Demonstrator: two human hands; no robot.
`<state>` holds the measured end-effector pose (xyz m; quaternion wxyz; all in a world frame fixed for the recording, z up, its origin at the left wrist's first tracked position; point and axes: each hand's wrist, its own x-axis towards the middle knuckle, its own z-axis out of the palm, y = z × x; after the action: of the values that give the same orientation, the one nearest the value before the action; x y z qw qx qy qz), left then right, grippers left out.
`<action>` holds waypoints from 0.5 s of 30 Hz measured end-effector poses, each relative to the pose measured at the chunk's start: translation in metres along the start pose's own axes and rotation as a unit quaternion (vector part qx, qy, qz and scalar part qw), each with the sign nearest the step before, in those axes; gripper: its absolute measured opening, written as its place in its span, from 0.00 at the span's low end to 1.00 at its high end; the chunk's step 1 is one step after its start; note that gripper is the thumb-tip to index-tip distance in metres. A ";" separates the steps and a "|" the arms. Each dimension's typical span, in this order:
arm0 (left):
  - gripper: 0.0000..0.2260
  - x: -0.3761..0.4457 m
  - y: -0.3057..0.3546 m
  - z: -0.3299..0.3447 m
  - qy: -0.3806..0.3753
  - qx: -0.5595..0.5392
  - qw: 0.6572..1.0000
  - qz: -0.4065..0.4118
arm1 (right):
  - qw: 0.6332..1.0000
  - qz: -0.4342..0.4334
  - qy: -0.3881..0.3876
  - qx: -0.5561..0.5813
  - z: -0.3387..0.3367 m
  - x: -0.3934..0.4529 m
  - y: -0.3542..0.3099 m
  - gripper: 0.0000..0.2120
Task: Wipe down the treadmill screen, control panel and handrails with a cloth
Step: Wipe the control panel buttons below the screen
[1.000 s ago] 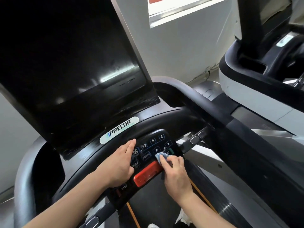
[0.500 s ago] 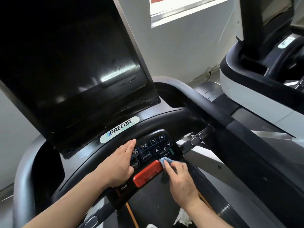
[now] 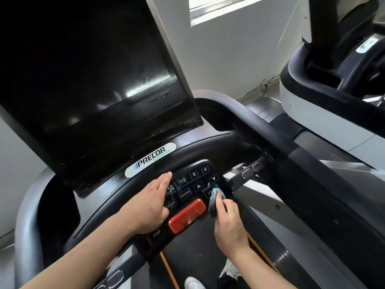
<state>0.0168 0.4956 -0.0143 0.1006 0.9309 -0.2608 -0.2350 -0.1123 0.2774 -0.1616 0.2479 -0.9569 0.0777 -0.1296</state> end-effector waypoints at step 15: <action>0.43 0.000 -0.002 0.000 0.001 -0.008 1.000 0.001 | 0.993 0.046 -0.022 -0.108 -0.017 0.011 0.011 0.32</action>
<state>0.0173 0.4975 -0.0150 0.1080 0.9302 -0.2596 -0.2360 -0.1081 0.2578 -0.1503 0.1503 -0.9762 0.1296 -0.0879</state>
